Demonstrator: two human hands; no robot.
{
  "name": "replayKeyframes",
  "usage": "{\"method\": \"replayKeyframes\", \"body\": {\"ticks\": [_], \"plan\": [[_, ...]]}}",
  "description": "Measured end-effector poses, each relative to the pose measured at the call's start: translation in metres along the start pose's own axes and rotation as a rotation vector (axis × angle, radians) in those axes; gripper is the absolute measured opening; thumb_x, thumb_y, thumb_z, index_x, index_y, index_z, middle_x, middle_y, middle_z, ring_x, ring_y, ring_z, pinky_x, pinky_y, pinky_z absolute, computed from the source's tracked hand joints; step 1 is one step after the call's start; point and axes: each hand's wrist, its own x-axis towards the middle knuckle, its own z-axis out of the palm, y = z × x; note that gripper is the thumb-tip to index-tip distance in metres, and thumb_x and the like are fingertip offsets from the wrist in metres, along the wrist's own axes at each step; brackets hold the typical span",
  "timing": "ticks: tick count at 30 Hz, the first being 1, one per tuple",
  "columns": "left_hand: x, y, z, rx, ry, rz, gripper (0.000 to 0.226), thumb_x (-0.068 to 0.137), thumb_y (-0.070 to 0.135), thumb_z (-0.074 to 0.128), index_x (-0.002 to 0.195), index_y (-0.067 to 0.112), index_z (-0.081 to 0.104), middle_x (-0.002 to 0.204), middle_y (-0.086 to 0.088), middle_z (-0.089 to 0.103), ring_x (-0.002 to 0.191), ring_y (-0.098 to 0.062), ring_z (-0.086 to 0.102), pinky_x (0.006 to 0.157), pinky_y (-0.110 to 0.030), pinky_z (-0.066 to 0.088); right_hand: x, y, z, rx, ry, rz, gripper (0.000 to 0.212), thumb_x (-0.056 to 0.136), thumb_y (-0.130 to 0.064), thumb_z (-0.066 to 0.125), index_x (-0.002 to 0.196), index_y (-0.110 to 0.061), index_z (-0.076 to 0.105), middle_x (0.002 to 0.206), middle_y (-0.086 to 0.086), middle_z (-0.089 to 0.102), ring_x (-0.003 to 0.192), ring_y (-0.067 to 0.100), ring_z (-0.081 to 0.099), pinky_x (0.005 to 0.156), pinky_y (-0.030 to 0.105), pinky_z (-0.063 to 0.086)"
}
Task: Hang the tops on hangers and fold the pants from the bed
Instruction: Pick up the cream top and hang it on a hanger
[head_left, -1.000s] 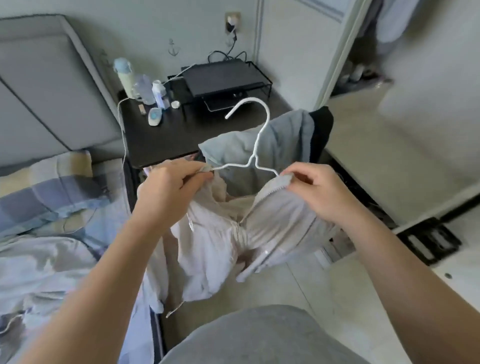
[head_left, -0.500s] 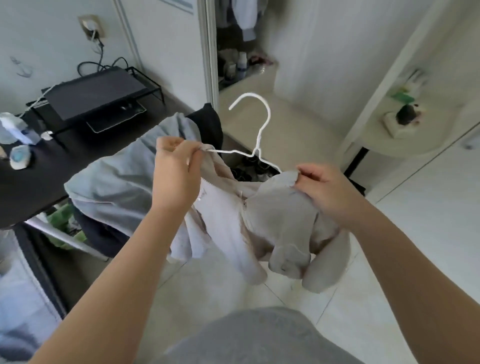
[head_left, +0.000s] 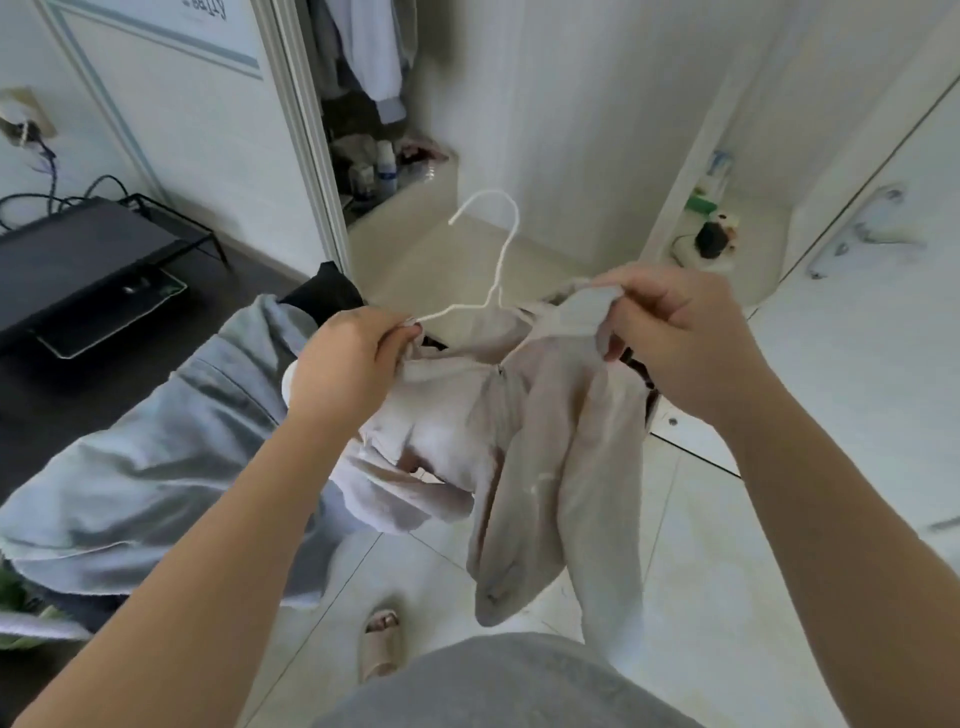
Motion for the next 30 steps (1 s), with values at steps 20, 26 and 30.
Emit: {"method": "replayKeyframes", "body": {"ticks": [20, 26, 30], "plan": [[0.124, -0.062, -0.031, -0.213, 0.222, -0.231, 0.055, 0.084, 0.035, 0.075, 0.132, 0.018, 0.053, 0.136, -0.011, 0.042, 0.116, -0.033, 0.047, 0.1, -0.042, 0.042, 0.091, -0.027, 0.09, -0.124, 0.149, 0.155, 0.035, 0.103, -0.02, 0.054, 0.075, 0.001, 0.053, 0.069, 0.017, 0.051, 0.066, 0.009, 0.045, 0.062, 0.027, 0.034], [0.142, -0.086, -0.029, -0.411, 0.156, -0.247, 0.017, 0.093, 0.011, 0.058, 0.109, 0.014, 0.063, 0.105, 0.004, 0.06, 0.084, -0.005, 0.053, 0.072, -0.007, 0.041, 0.075, -0.02, 0.093, -0.109, 0.274, 0.288, 0.041, 0.103, -0.029, 0.052, 0.081, 0.005, 0.055, 0.069, 0.016, 0.051, 0.069, 0.011, 0.045, 0.063, 0.03, 0.032], [0.176, -0.082, -0.038, -0.42, 0.13, -0.218, 0.015, 0.097, 0.015, 0.052, 0.097, 0.013, 0.066, 0.089, 0.004, 0.063, 0.083, -0.013, 0.054, 0.072, -0.023, 0.04, 0.054, -0.008, 0.104, -0.224, 0.219, 0.381, 0.038, 0.104, -0.028, 0.052, 0.087, 0.005, 0.06, 0.08, 0.023, 0.061, 0.072, 0.014, 0.049, 0.066, 0.039, 0.04]]}}
